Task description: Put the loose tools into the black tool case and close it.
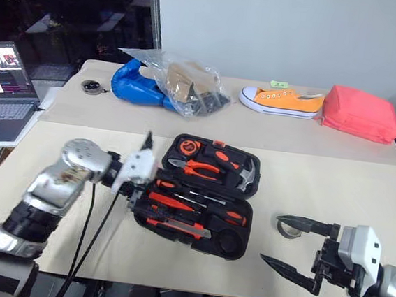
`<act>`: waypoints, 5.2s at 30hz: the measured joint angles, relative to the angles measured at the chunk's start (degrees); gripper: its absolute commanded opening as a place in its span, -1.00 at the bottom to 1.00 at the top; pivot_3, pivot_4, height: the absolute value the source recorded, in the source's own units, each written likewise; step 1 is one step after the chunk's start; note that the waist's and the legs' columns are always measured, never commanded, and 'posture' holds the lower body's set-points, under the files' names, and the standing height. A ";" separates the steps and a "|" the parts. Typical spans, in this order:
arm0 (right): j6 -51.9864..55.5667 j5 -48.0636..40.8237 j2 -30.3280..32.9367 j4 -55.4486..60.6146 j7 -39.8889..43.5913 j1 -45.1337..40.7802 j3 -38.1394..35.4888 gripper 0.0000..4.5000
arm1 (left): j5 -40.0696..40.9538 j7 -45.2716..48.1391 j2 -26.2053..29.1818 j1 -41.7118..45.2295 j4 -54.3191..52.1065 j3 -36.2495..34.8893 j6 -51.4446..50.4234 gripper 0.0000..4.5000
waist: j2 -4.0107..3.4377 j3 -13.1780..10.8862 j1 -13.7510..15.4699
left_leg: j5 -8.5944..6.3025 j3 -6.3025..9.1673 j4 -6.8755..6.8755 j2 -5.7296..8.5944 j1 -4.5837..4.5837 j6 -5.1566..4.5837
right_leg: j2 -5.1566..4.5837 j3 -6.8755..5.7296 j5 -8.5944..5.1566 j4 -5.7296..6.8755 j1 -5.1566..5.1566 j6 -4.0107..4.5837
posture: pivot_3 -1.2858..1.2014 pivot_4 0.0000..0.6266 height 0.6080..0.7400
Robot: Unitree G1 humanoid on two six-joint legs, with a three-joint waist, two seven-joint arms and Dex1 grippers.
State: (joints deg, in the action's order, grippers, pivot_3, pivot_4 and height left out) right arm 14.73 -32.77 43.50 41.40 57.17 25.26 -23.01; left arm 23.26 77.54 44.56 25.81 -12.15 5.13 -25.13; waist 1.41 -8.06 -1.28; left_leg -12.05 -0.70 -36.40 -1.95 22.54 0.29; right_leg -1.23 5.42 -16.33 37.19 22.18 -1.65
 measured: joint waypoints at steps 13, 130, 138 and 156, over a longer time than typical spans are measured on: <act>0.00 0.07 0.48 -1.62 0.30 -3.13 2.30 1.00 | -3.48 -20.51 -4.60 -21.17 -7.33 -2.98 -2.83 -0.98 | -0.02 0.02 0.43 | 0.00 0.02 -0.04 0.00 -0.10 0.00 | -0.07 0.05 0.04 0.06 -0.06 -0.01 | 0.03 -0.52 1.00; 10.76 21.35 6.82 -14.56 20.44 -49.33 49.78 -1.00 | 26.25 -15.54 8.26 -43.05 -30.43 -28.64 -9.76 0.96 | 0.08 -0.11 -1.13 | 0.00 -0.27 0.22 -0.79 -0.25 0.01 | 0.48 0.06 0.15 -0.04 0.18 0.67 | 0.03 -0.52 1.00; 8.45 23.68 6.96 -16.91 20.58 -48.89 50.35 -0.75 | 25.13 -15.53 8.02 -42.61 -29.71 -28.12 -9.12 0.96 | 0.10 -0.10 -1.15 | 0.00 -0.32 0.21 -0.80 -0.32 0.01 | 0.48 0.07 0.13 -0.06 0.14 0.64 | 0.03 -0.52 1.00; -7.54 23.82 11.35 -29.97 23.27 -49.98 46.81 -0.32 | 24.07 -20.15 4.91 -39.46 -28.82 -25.42 -8.83 0.96 | 0.20 -0.07 0.57 | 0.00 -0.86 0.05 -0.52 -0.68 0.01 | -0.25 0.10 -0.06 -0.22 -0.11 0.58 | 0.03 -0.52 1.00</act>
State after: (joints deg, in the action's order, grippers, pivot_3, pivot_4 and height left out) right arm 7.18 -8.95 54.85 11.43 80.44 -24.72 23.79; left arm 47.33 57.39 49.47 -13.66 -40.97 -20.29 -33.96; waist 1.61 -8.13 -0.71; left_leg -12.04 -1.57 -36.34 -2.47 21.87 0.29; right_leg -1.48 5.52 -16.38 36.97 22.08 -1.07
